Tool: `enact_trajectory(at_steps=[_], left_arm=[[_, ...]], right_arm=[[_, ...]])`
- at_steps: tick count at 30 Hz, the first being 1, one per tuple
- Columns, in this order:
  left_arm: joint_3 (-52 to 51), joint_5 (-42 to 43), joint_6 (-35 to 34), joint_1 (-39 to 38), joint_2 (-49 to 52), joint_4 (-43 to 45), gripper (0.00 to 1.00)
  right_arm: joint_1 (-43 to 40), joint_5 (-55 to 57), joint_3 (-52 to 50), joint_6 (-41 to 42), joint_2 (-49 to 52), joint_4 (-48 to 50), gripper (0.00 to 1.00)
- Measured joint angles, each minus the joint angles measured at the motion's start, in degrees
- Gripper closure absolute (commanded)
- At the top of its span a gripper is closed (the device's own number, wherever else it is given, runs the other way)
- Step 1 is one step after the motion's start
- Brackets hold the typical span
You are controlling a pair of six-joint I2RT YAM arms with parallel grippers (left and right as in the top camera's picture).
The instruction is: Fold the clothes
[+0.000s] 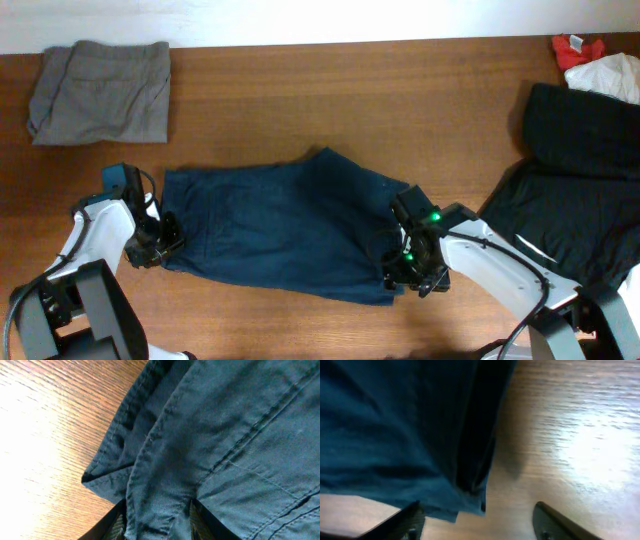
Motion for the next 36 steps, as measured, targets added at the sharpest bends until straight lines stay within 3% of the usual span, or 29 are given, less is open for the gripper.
enact_trajectory(at_steps=[1, 3, 7, 10, 11, 12, 21, 30, 36], left_arm=[[0.0, 0.0, 0.0, 0.0, 0.0, 0.0, 0.61], [0.0, 0.0, 0.0, 0.0, 0.0, 0.0, 0.61], [0.0, 0.0, 0.0, 0.0, 0.0, 0.0, 0.62], [0.0, 0.0, 0.1, 0.0, 0.0, 0.0, 0.69], [0.0, 0.0, 0.0, 0.0, 0.0, 0.0, 0.77], [0.0, 0.0, 0.0, 0.0, 0.0, 0.0, 0.98], [1.2, 0.0, 0.0, 0.0, -0.7, -6.6, 0.99], [4.5, 0.9, 0.0, 0.0, -12.3, -10.4, 0.99], [4.5, 2.0, 0.0, 0.0, -13.7, -11.0, 0.95]], right_arm=[[0.0, -0.4, -0.3, 0.2, 0.0, 1.0, 0.63], [0.0, -1.3, -0.4, 0.2, 0.0, 2.8, 0.70], [0.0, -2.8, -0.5, 0.7, 0.0, 3.9, 0.71], [0.0, -3.2, -0.5, 1.0, 0.0, 4.0, 0.73], [0.0, -3.2, -0.5, 0.9, 0.0, 4.0, 0.92], [0.0, -3.3, -0.5, 1.0, 0.0, 4.0, 0.96], [0.0, -5.6, -1.5, 1.4, 0.0, 1.7, 0.96], [0.0, -7.1, 4.0, 0.4, -0.2, -7.5, 0.96], [0.0, -7.7, 4.2, -0.1, -6.7, -11.6, 0.96]])
